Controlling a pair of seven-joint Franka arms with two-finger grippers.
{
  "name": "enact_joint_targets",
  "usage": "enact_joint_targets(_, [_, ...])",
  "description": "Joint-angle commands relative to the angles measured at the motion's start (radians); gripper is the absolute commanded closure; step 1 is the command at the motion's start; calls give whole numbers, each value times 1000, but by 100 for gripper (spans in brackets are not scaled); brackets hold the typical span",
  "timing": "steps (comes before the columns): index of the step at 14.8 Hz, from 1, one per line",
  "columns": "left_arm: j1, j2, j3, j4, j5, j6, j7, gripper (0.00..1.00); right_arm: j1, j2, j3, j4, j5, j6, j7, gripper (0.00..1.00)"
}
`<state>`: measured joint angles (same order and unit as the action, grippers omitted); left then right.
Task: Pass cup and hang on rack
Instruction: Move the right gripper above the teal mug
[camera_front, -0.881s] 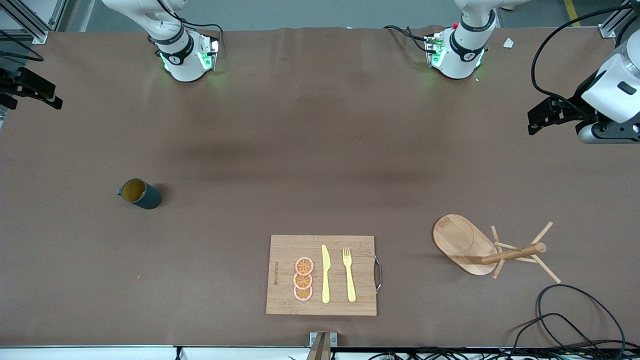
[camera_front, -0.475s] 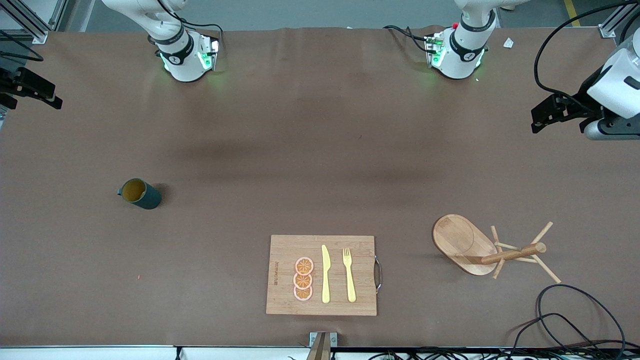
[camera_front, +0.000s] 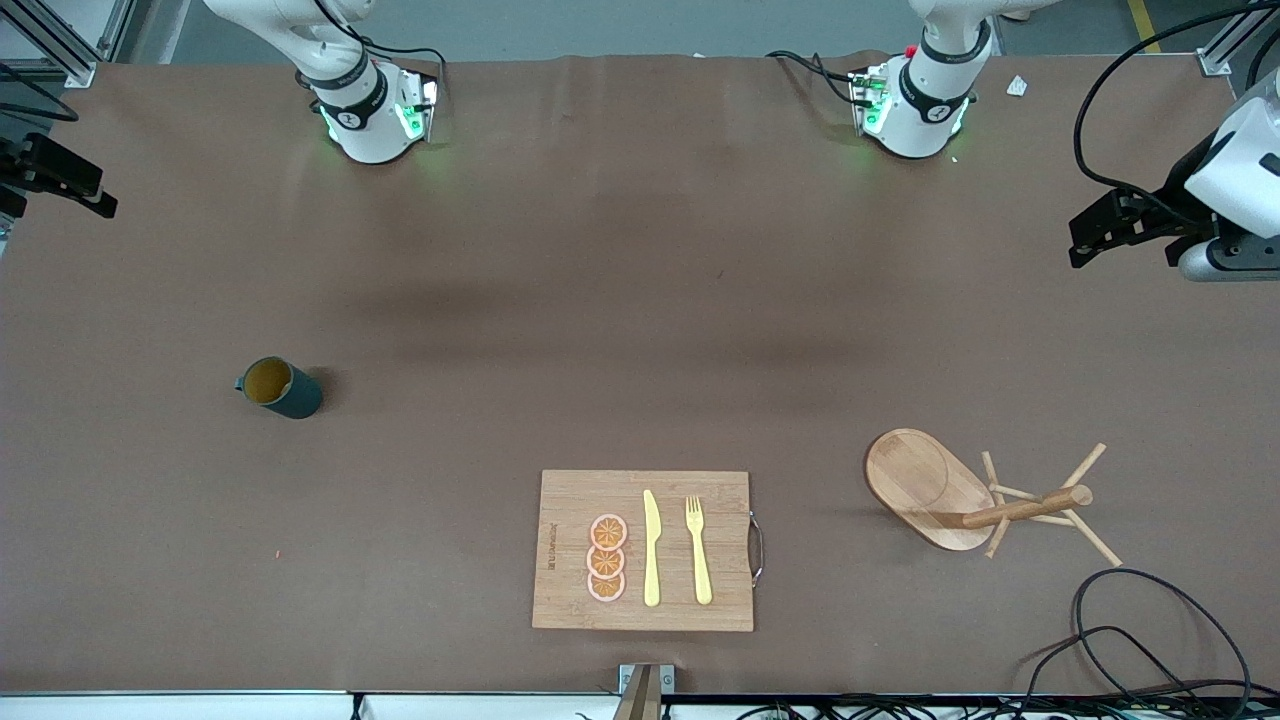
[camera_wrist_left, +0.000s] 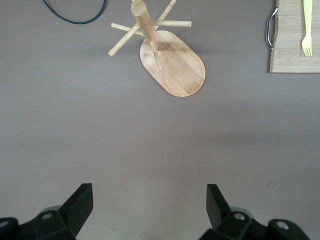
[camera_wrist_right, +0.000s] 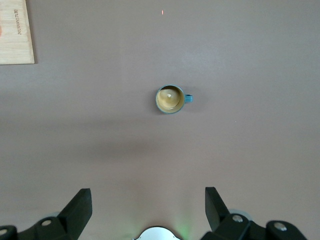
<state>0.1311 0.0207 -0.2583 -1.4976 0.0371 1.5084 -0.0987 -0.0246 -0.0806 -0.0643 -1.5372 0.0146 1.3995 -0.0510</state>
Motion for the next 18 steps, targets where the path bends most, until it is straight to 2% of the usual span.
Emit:
enact_joint_targets(1, [-2, 10, -3, 10, -3, 12, -6, 0, -17, 22, 8, 6, -4, -1, 8, 0])
enact_joint_targets(7, [-4, 10, -7, 0, -3, 29, -6, 0, -66, 189, 8, 15, -11, 38, -13, 0])
enact_joint_targets(11, [-1, 12, -7, -19, -3, 53, -6, 0, -78, 263, 8, -32, -10, 179, -278, 0])
enact_joint_targets(15, [-1, 28, -9, -19, -17, 95, -7, 0, -97, 338, 8, -156, -8, 344, -406, 0])
enact_joint_targets(18, [-1, 39, -9, -18, -25, 105, -7, 0, -112, 349, 9, -309, -8, 523, -487, 0])
